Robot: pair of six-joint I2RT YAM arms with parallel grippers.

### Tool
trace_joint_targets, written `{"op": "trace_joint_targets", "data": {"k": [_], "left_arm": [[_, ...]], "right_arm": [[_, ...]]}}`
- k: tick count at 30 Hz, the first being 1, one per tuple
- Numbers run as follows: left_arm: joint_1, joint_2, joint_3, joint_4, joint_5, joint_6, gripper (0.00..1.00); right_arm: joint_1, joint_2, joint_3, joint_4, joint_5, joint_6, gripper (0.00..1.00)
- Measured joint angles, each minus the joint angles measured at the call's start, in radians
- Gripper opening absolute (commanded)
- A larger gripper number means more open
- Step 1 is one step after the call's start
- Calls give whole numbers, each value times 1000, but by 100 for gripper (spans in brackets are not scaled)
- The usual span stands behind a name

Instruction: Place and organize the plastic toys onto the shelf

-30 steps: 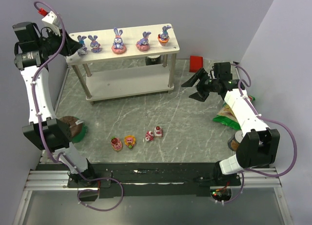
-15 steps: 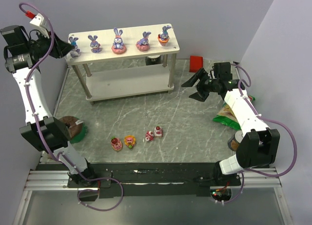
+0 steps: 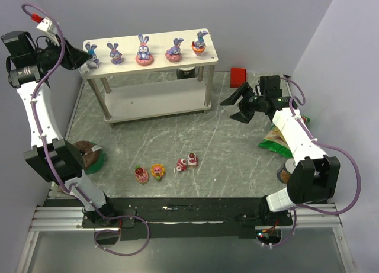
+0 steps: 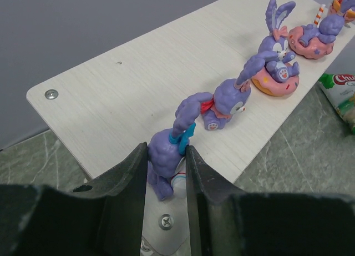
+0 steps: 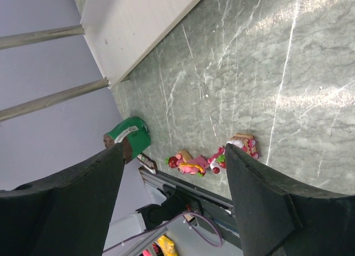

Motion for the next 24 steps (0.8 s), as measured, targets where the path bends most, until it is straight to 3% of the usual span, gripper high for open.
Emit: {"op": "trace_joint_targets", "data": {"k": [14, 24], "left_arm": [[0, 10, -17, 54, 12, -34, 48], [0, 10, -28, 68, 2, -44, 76]], "right_arm": [[0, 0, 0, 2, 6, 1, 80], [0, 0, -2, 3, 6, 1, 80]]}}
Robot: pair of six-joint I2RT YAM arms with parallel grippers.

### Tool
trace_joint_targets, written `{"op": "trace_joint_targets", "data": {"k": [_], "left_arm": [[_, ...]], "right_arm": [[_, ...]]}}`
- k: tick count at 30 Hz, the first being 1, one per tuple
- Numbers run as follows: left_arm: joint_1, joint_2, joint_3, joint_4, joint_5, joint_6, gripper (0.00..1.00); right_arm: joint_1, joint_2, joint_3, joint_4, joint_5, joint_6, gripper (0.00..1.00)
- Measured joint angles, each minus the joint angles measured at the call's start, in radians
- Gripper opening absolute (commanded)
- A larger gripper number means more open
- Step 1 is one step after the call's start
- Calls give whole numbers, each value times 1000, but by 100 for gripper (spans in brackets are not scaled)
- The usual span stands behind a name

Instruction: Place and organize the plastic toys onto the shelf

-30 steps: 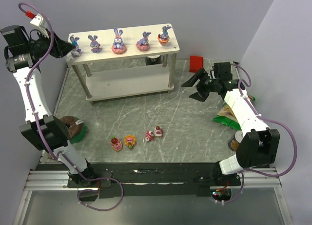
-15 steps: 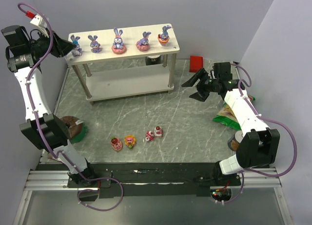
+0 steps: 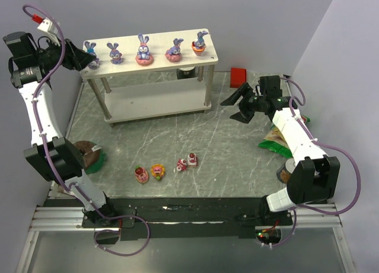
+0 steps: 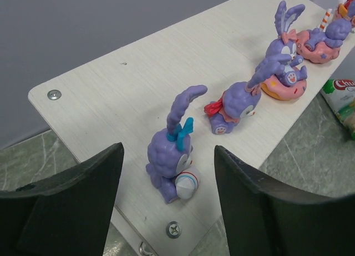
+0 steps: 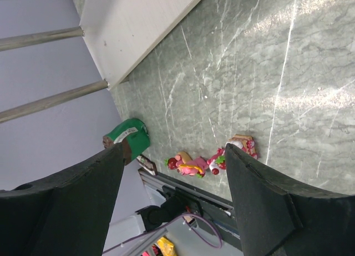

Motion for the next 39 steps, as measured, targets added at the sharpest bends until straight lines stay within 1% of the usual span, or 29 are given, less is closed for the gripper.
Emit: {"op": "trace_joint_targets", "data": {"k": [4, 6, 11, 12, 17, 18, 24, 28, 31, 34, 37, 39], "left_arm": [[0, 0, -15, 10, -17, -2, 84], [0, -5, -26, 11, -31, -1, 91], [0, -63, -93, 43, -93, -26, 95], [2, -83, -111, 48, -106, -34, 97], [5, -187, -180, 68, -158, -64, 99], [5, -213, -201, 72, -166, -69, 97], [6, -386, -334, 99, -206, -113, 97], [3, -498, -447, 152, -177, -178, 96], [-41, -587, -581, 257, -127, -282, 96], [-138, -669, -720, 340, -118, -353, 97], [-237, -778, -874, 359, -133, -404, 96], [-264, -838, -931, 350, -171, -426, 97]], "right_arm": [[0, 0, 0, 0, 0, -1, 81], [0, 0, 0, 0, 0, -2, 82], [1, 0, 1, -10, 11, -34, 84], [4, 0, 2, -13, 17, -44, 84], [12, -7, 2, -15, 34, -86, 86], [16, -8, 3, -16, 35, -95, 87], [51, -28, 3, -24, 55, -151, 88], [98, -58, 0, -24, 77, -189, 89], [170, -71, -1, -21, 120, -222, 89], [267, -78, -18, 1, 161, -277, 88], [344, -87, -69, 19, 196, -327, 88], [371, -98, -110, 23, 234, -349, 88]]}}
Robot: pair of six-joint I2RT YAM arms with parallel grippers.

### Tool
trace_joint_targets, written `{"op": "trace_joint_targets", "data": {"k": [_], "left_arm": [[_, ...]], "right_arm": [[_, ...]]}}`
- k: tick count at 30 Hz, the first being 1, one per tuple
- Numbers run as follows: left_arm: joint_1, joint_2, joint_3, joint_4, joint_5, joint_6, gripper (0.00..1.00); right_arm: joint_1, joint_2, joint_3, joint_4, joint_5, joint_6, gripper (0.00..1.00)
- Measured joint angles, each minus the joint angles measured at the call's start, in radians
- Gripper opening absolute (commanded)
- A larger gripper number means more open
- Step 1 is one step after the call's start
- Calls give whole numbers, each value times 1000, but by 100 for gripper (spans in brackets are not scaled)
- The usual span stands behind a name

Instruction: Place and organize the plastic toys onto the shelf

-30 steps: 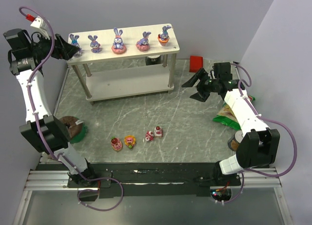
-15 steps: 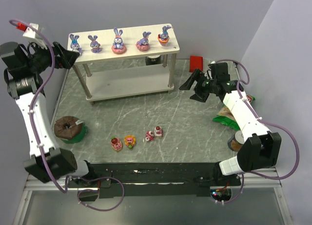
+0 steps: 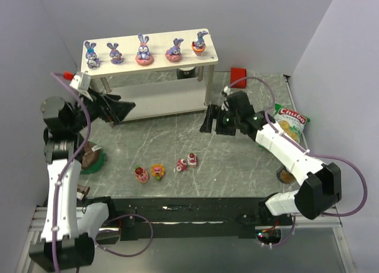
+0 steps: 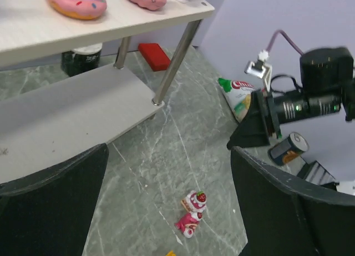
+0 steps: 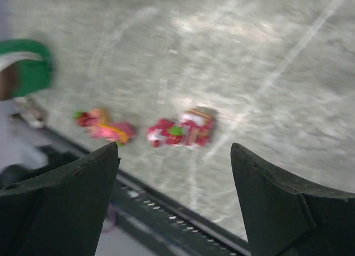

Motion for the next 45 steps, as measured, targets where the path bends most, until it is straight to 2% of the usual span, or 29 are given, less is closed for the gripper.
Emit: {"op": "trace_joint_targets", "data": {"k": [5, 9, 15, 21, 27, 33, 41, 45], "left_arm": [[-110, -135, -55, -98, -187, -7, 97], [-209, -169, -74, -154, -294, -10, 97], [-293, -181, -150, -195, -354, -35, 96], [-304, -198, -161, -214, -376, -45, 96], [-305, -192, -154, -208, -376, -43, 96], [-306, -160, -153, -186, -375, -33, 96], [-306, -90, -142, -179, -368, 4, 96], [-306, -80, -142, -178, -366, 19, 96]], "right_arm": [[108, -78, -177, 37, 141, -5, 84], [198, -120, -287, 98, 167, -39, 81], [233, -130, -353, 207, 120, -263, 79], [233, -83, -359, 293, 6, -480, 76], [233, 117, -287, 308, -119, -622, 73], [233, 214, -284, 365, -147, -660, 65], [233, 256, -284, 417, -113, -665, 56], [235, 284, -268, 441, -88, -642, 41]]}}
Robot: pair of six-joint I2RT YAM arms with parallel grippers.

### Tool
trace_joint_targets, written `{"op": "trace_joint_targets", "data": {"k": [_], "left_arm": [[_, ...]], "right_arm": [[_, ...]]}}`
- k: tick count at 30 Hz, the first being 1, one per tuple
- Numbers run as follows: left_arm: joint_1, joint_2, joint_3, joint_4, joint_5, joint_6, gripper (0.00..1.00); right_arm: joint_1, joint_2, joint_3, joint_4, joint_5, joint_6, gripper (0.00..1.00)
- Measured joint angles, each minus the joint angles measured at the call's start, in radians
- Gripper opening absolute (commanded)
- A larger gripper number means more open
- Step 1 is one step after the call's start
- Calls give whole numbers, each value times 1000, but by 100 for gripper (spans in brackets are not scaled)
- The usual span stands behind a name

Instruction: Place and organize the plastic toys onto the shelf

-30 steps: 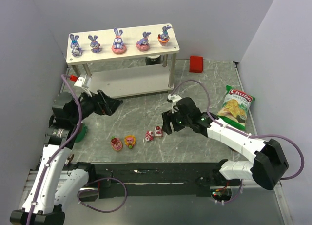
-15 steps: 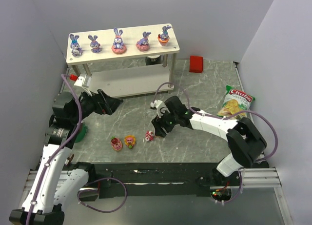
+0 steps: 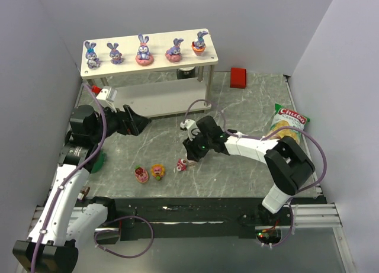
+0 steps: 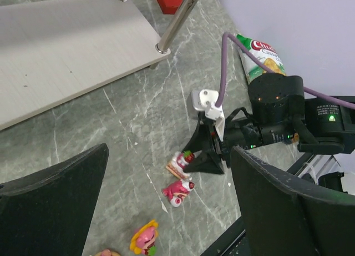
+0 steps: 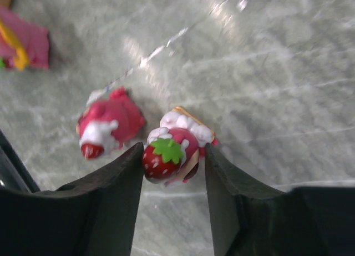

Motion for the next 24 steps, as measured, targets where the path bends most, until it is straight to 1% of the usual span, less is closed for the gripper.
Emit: {"op": "trace_joint_targets", "data": {"k": [1, 3, 6, 9, 12, 13, 15, 16, 17, 19, 22, 24], "left_arm": [[0, 1, 1, 0, 0, 8, 96], [0, 2, 4, 0, 0, 14, 97], [0, 2, 11, 0, -1, 21, 96], [0, 3, 11, 9, -2, 30, 97], [0, 10, 11, 16, -2, 32, 97], [0, 14, 11, 17, -2, 32, 97], [-1, 23, 11, 18, -2, 32, 96], [-1, 26, 11, 18, -2, 32, 97], [-1, 31, 12, 18, -2, 33, 96], [-3, 42, 16, 18, -2, 34, 96], [-9, 53, 27, 18, -2, 36, 96], [-11, 56, 31, 19, -2, 39, 97]], "right_arm": [[0, 7, 11, 6, 11, 9, 35], [4, 24, 32, 25, 56, 33, 32], [13, 42, 49, 44, 130, 89, 31], [34, 47, 59, 41, 255, 172, 31], [43, 66, 95, -6, 412, 294, 40], [43, 79, 114, -29, 460, 343, 49], [44, 105, 157, -71, 534, 429, 62], [45, 118, 175, -91, 565, 465, 76], [49, 129, 188, -108, 585, 495, 81], [53, 134, 197, -137, 616, 535, 89], [60, 134, 197, -182, 625, 550, 91], [65, 133, 199, -195, 619, 528, 91]]}}
